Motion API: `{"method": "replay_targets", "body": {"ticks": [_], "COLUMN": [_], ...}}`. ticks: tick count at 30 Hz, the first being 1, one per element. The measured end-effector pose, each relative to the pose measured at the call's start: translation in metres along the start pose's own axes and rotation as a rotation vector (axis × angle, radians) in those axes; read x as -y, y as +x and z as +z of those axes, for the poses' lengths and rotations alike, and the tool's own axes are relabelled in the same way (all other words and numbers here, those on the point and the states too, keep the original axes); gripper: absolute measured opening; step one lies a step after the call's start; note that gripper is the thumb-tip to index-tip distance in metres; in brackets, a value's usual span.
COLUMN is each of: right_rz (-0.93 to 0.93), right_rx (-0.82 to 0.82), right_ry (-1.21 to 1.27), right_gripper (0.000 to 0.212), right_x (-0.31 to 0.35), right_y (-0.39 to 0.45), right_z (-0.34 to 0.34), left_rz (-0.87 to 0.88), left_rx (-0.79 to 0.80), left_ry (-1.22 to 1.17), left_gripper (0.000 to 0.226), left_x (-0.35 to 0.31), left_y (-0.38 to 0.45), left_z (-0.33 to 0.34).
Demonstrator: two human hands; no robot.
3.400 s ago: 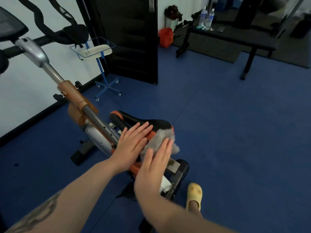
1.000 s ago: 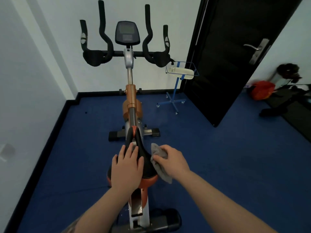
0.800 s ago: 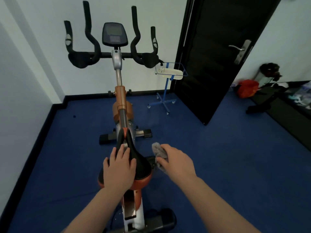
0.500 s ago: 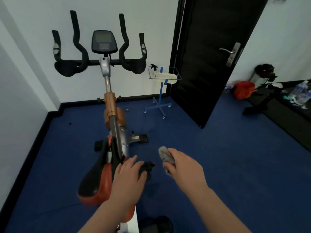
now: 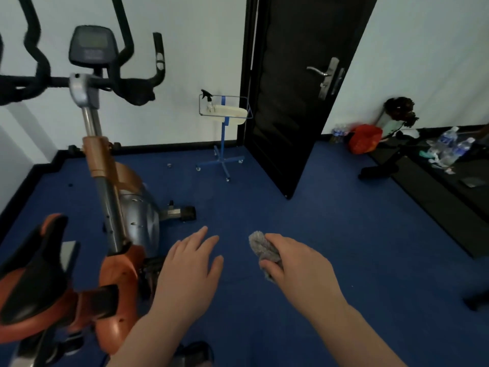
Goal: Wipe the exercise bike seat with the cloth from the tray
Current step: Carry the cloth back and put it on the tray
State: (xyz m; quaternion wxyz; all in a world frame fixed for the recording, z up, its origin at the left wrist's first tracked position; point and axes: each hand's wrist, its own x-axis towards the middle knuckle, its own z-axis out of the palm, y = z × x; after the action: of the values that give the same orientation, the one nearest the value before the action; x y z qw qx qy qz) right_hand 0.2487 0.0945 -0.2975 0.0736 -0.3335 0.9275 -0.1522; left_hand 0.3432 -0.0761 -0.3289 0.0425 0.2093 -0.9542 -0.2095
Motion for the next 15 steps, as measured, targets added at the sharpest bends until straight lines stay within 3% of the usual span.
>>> {"method": "replay_targets", "body": {"ticks": [8,15], "right_rz": [0.008,0.007], "right_rx": [-0.024,0.027], "right_ry": [0.109,0.030], "right_gripper": [0.033,0.033], "right_x": [-0.053,-0.086], "right_y": [0.042,0.133], "right_z": [-0.019,-0.017], "left_rz": [-0.094,-0.142], "left_rx": [-0.028,0.020], "left_ry": [0.024,0.021], "left_gripper": [0.049,0.049], "left_x": [-0.020,-0.021], "left_y": [0.043,0.133], "left_z": [0.000,0.023]}}
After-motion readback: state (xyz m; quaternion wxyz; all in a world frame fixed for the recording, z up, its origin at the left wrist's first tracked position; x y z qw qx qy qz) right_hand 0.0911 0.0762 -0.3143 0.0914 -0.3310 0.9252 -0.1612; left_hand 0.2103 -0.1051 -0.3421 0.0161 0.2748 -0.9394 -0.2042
